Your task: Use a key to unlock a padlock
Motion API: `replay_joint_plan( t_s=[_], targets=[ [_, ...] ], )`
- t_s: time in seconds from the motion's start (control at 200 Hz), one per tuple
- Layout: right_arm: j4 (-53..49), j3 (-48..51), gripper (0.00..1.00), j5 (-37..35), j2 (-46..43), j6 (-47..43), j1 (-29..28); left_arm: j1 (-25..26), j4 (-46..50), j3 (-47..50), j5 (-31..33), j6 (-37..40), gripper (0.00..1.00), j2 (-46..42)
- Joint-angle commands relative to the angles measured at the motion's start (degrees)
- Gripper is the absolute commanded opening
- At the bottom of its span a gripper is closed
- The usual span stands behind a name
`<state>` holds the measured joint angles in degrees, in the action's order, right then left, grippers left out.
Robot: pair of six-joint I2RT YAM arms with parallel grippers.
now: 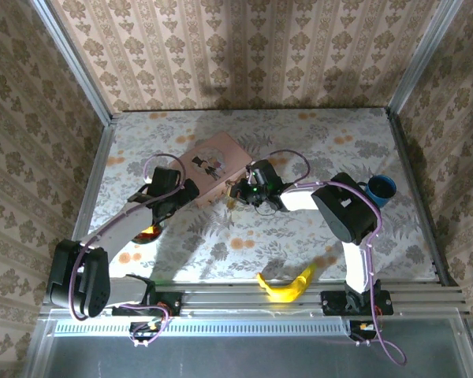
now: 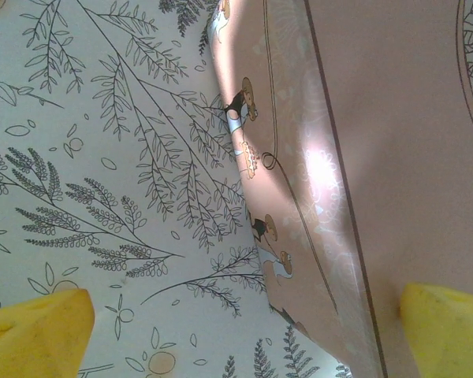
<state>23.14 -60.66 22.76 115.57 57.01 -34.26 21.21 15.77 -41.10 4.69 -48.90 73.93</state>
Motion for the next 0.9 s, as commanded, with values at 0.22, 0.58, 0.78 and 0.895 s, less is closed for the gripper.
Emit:
replay_joint_plan(
  t_s=[0.22,0.58,0.78,0.895],
  targets=[
    [6.7,2.8,0.0,-4.6,-1.8,7.4,0.7,-0.4,1.1,1.9,-1.3,-1.1,1.0,-0.6],
    [12.7,5.3,0.0,-8.1,-1.9,12.6,0.7,-0.4,0.1,2.4,-2.2,-1.5,1.0,-0.5],
    [15.2,6.1,0.0,-10.2,-1.9,17.3,0.7,-0.4,0.1,2.4,-2.1,-1.5,1.0,-0.3],
    [16.4,6.4,0.0,-11.2,-1.9,19.7,0.8,-0.4,-0.1,2.6,-2.2,-1.4,1.0,-0.2]
  ],
)
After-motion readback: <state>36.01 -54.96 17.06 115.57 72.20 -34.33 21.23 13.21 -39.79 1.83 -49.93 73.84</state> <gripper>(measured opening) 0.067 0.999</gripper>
